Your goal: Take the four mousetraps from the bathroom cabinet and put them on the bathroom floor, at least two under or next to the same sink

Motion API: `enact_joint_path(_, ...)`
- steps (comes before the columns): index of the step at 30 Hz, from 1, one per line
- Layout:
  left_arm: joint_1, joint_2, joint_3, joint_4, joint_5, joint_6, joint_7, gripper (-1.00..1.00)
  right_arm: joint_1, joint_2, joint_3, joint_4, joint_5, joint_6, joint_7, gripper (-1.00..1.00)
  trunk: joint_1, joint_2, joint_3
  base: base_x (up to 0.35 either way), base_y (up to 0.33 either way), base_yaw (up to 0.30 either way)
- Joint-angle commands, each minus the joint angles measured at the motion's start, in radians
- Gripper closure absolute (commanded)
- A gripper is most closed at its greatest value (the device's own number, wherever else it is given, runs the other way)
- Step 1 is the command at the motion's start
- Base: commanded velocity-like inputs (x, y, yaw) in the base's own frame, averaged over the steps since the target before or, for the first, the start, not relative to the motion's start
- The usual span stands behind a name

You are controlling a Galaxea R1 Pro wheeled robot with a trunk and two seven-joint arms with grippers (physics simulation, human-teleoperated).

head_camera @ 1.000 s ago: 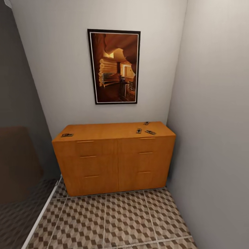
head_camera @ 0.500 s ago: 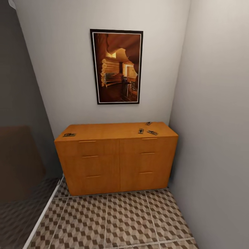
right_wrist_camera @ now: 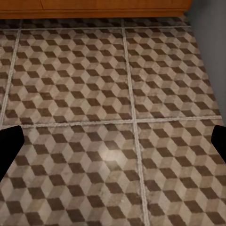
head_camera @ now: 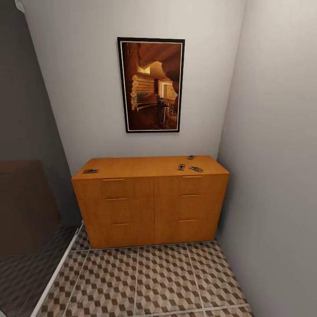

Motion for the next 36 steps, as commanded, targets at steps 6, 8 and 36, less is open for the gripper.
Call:
enact_joint_path(6, 0.0, 0.0, 0.0, 0.0, 0.0, -0.002, 0.002, -1.0, -0.001, 0.0, 0.001, 0.001, 0.006, -0.002, -0.006, -1.0, 0.0, 0.0, -0.001, 0.0, 0.0, 0.001)
enact_joint_path(8, 0.0, 0.0, 0.0, 0.0, 0.0, -0.002, 0.002, -1.0, -0.001, 0.0, 0.001, 0.001, 0.006, -0.002, -0.006, -1.0, 0.0, 0.0, -0.001, 0.0, 0.0, 0.0)
enact_joint_path(36, 0.0, 0.0, 0.001, 0.019, -0.002, -0.002, 0.002, -1.0, -0.001, 0.0, 0.001, 0.001, 0.006, -0.002, -0.006, -1.0, 0.0, 0.0, -0.001, 0.0, 0.0, 0.029)
